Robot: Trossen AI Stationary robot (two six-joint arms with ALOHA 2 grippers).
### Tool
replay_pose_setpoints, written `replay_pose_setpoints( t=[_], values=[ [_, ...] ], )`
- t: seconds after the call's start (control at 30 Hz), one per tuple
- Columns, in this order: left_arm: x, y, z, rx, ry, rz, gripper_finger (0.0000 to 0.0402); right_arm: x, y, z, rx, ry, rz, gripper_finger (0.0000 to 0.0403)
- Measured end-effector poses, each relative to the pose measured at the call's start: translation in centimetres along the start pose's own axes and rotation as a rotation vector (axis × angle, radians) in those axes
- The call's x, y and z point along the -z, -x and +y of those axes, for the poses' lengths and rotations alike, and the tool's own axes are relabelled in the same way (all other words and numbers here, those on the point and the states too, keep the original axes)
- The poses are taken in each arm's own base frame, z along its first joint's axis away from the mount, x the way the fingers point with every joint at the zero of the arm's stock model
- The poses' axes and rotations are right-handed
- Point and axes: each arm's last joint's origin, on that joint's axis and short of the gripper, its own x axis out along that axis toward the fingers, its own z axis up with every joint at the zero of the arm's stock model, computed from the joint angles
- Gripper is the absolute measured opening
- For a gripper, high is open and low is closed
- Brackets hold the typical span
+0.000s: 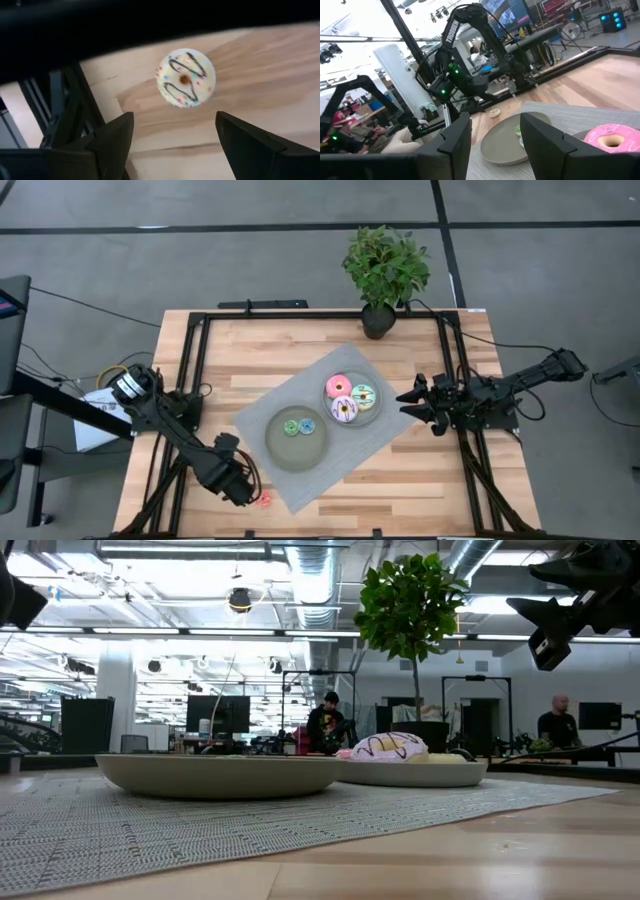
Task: Pick & Place donuts
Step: Put the small white donut on the dark gray plate
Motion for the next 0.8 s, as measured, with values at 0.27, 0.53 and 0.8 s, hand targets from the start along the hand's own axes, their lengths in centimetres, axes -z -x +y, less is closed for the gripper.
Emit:
replay_pose_setpoints(
  t=[0.27, 0.53, 0.8],
  values=[
    [-0.3, -2.3, 0.0, 0.015, -0.006, 0.016, 0.0275, 0.0, 0.0, 0.0, 0.000, -0.002, 0.000, 0.0162],
    [-0.7, -3.9, -0.3, 0.066, 0.040, 0.009, 0.0275, 0.0, 0.0, 0.0, 0.000, -0.002, 0.000, 0.0161],
    [-1.6, -3.9, -0.5, 0.073, 0.038, -0.011, 0.0275, 0.0, 0.0, 0.0, 0.000, -0.002, 0.000, 0.0160]
  ],
)
